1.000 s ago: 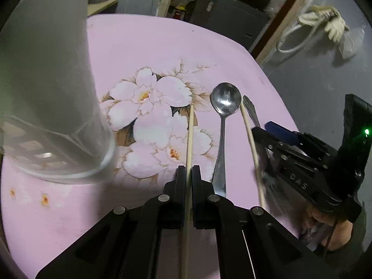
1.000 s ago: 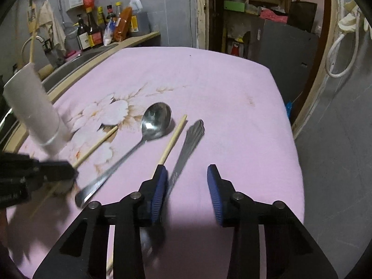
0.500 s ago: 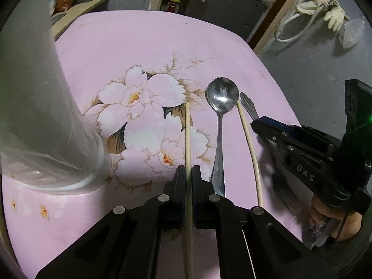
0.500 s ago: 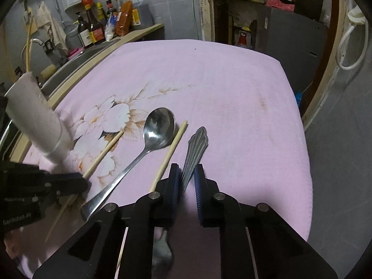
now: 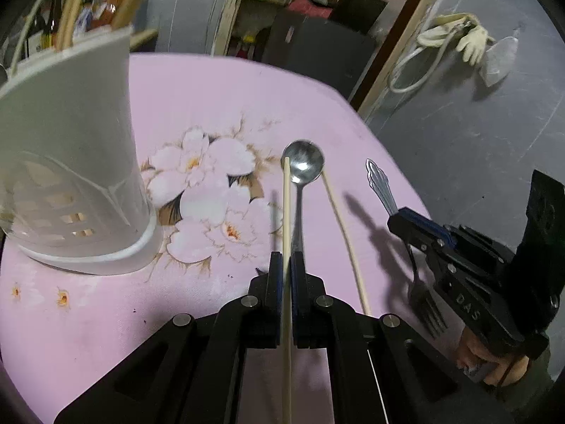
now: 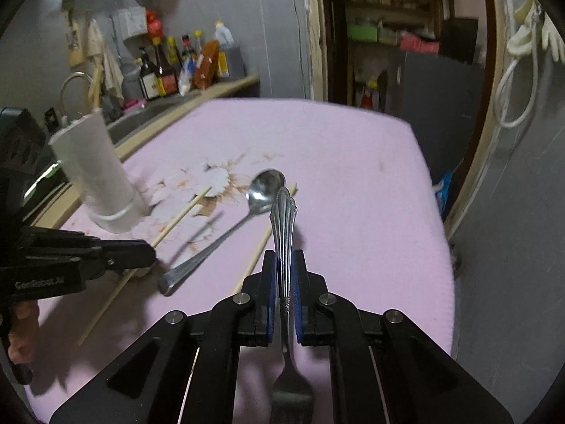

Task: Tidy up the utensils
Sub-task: 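Grasp the chopstick with the left tool while the right tool grasps the fork handle, then lift the chopstick and fork upright and carry both over the white basket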

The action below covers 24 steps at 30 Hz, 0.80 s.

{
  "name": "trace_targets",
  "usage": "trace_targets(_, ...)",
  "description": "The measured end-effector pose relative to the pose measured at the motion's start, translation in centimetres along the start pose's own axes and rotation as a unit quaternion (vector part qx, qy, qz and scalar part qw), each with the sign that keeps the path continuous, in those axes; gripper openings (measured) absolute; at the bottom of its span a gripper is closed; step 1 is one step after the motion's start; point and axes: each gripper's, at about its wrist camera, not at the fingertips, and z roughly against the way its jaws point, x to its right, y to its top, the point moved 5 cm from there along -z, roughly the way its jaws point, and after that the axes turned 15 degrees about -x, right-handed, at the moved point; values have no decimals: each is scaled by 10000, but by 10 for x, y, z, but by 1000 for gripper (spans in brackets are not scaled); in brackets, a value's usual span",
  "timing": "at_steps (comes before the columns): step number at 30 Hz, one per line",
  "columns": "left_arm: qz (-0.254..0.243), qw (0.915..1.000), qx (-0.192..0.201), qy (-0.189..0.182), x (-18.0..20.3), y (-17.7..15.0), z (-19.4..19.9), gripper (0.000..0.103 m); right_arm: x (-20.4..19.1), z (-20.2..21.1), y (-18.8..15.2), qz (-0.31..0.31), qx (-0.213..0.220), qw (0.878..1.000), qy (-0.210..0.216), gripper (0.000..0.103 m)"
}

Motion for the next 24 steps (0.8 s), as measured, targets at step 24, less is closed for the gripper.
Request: trace_targets(24, 198, 9964, -794, 210, -12, -4, -21, 3, -13, -35, -21, 911, -1753, 9802, 99, 11)
